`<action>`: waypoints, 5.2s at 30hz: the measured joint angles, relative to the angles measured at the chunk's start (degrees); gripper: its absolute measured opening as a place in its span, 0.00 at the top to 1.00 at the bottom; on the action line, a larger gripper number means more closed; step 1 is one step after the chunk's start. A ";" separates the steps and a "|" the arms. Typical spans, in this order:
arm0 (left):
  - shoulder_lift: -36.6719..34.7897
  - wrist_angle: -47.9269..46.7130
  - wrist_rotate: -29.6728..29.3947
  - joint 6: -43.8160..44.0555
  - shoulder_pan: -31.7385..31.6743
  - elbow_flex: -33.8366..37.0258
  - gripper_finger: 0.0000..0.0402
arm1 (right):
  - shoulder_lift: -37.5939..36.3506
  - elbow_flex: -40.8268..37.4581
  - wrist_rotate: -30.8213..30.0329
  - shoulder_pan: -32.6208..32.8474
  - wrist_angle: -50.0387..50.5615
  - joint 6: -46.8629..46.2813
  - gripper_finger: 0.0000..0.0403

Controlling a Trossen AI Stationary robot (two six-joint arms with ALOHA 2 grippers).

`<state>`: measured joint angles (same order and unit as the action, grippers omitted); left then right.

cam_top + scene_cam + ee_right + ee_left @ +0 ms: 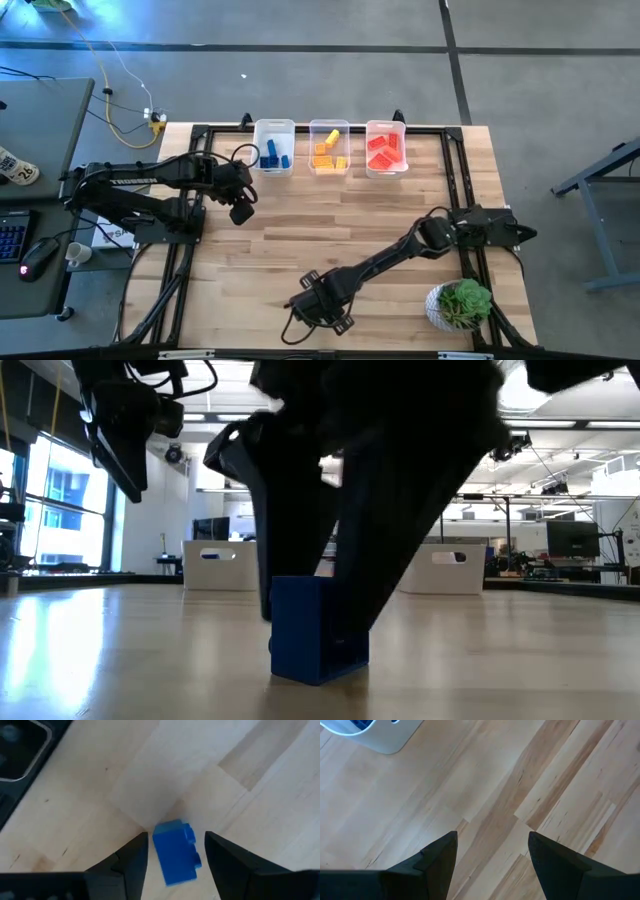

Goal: Sort & place blocks by color
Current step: Put the blue game piece into the left white bin, then return to Home Position

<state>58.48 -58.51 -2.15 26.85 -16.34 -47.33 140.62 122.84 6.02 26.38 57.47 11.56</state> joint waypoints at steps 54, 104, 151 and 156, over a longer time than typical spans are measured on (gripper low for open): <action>0.02 6.10 -10.49 -27.58 -28.35 0.00 0.42 | -1.67 11.39 -16.19 -36.64 -13.19 -17.29 0.84; -23.54 28.77 18.12 -13.52 -25.18 7.91 0.42 | -4.84 11.35 -1.10 -48.36 -29.14 -20.54 0.50; -56.43 60.65 10.48 -9.52 -20.68 46.64 0.42 | -34.87 11.35 -10.05 -45.04 8.06 -8.98 0.50; -56.33 60.48 10.04 -9.50 -20.68 46.64 0.42 | -39.68 11.35 -9.29 -49.15 14.76 -7.00 0.50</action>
<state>2.15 1.97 7.88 17.35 -37.01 -0.69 100.94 134.19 -3.27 -22.77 72.23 4.56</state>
